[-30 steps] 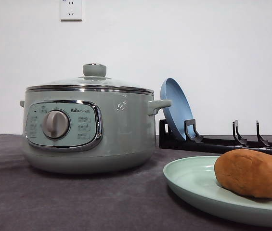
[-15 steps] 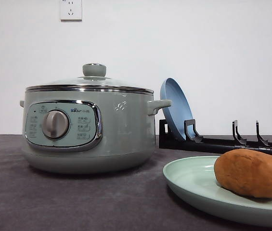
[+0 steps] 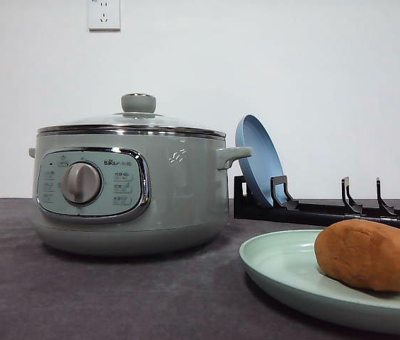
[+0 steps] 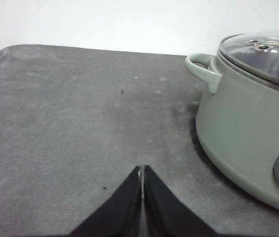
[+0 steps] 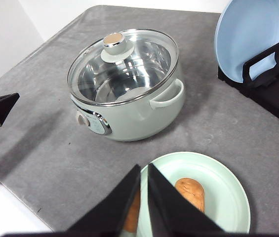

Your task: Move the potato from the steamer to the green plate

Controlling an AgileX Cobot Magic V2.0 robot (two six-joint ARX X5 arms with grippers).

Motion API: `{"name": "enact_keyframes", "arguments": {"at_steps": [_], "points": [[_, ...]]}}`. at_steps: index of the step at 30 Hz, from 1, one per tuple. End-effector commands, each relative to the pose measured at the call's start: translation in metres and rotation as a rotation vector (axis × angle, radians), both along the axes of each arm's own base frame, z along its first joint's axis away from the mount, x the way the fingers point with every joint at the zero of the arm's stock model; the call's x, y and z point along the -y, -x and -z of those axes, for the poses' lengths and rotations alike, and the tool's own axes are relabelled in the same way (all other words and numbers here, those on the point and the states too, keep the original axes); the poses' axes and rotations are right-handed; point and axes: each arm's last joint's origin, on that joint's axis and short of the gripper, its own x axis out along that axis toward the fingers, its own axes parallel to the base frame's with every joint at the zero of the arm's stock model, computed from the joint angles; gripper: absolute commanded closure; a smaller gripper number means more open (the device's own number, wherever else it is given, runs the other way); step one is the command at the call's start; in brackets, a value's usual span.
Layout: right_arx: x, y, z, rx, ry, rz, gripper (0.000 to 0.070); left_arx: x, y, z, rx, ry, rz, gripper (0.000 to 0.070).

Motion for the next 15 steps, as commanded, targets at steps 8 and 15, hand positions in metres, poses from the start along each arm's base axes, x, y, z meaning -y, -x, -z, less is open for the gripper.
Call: {"name": "enact_keyframes", "arguments": {"at_steps": [8, 15], "points": [[-0.0003, 0.0002, -0.0036, 0.018, -0.004, -0.008, 0.0686, -0.0002, -0.0012, 0.0057, -0.006, 0.002, -0.005, 0.0700], [-0.0003, 0.0002, -0.0036, 0.019, -0.004, -0.008, 0.0686, -0.0002, -0.0012, 0.0057, -0.006, 0.002, -0.005, 0.0700]]}}
